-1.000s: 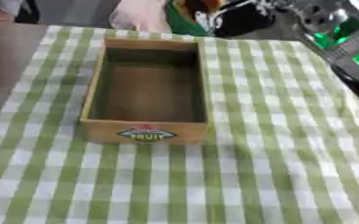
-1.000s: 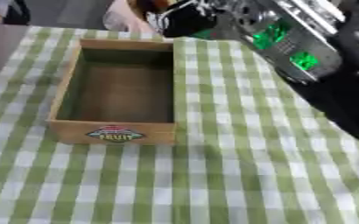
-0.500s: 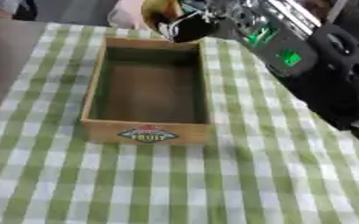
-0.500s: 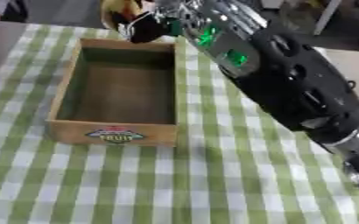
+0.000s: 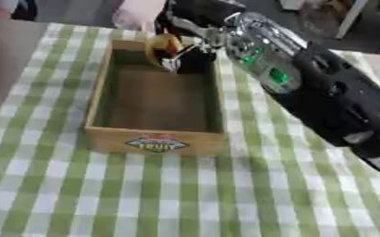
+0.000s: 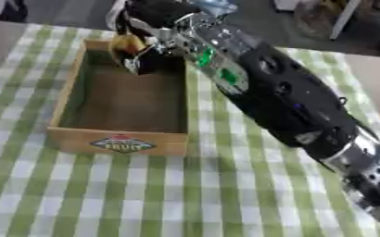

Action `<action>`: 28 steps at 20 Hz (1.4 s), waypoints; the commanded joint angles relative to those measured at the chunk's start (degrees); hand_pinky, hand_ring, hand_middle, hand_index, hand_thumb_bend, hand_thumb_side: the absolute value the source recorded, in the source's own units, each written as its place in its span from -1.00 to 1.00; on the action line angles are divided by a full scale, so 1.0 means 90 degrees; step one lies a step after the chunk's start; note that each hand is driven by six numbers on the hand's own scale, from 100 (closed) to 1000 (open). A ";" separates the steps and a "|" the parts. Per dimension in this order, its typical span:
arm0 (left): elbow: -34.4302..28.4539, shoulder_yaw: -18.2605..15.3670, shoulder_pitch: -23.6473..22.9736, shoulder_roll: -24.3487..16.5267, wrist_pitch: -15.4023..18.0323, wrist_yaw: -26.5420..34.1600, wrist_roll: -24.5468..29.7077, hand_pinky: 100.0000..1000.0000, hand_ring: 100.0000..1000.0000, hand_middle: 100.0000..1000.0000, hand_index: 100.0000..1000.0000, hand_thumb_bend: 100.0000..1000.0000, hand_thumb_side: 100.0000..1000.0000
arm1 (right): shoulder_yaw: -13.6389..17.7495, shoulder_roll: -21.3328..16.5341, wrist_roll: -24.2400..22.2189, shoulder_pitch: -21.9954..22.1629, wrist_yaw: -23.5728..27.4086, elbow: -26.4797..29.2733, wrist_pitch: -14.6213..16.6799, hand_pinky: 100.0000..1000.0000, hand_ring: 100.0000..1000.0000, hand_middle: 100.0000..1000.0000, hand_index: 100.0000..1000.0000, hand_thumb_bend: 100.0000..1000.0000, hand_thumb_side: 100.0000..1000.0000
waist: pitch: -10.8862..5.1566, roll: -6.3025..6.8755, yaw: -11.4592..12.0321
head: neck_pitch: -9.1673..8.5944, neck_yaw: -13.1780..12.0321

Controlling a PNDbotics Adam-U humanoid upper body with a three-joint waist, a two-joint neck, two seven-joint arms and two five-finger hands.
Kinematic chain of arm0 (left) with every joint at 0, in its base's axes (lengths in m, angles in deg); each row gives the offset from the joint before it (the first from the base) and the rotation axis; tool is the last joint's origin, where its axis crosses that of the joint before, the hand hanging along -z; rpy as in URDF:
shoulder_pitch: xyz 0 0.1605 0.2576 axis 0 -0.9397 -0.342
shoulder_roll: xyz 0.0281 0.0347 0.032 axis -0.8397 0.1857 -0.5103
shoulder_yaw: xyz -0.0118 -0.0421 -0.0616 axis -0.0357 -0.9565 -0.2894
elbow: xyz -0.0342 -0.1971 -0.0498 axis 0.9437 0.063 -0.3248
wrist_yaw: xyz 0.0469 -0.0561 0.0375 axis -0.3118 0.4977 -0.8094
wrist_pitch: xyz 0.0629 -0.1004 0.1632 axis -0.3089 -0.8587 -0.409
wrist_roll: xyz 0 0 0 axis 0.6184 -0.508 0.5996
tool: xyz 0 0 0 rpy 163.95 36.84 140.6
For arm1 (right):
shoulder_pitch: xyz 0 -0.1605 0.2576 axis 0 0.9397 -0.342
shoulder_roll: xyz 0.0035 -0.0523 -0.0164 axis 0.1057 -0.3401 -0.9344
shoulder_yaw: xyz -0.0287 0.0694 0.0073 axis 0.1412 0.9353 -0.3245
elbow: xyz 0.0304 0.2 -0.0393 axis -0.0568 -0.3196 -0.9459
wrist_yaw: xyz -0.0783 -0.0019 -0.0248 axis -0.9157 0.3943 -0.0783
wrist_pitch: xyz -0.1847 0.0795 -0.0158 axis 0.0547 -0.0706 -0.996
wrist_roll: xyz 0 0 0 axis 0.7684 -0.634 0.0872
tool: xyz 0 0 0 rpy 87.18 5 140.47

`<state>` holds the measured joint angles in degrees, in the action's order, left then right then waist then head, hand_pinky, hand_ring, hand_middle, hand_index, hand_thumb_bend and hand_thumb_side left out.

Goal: Pick up objects on the table and place them in the box.

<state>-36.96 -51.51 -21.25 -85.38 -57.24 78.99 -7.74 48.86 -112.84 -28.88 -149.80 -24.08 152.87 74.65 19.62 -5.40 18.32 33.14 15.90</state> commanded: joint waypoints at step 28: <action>-0.0107 -0.0034 -0.0018 -0.0096 0.0003 0.0039 0.0025 -0.21 -0.28 -0.10 0.32 -1.00 0.35 | 0.0841 0.0270 -0.1707 -0.0379 -0.0907 -0.0927 0.1793 0.68 0.91 0.81 0.85 -0.44 0.37 | -0.0134 0.0071 -0.0010 | 0.0013 0.0010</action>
<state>-36.96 -51.51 -21.69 -85.37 -57.28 79.17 -7.53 55.30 -108.53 -45.00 -151.68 -31.88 142.79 91.26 19.73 -5.37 18.31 33.19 16.21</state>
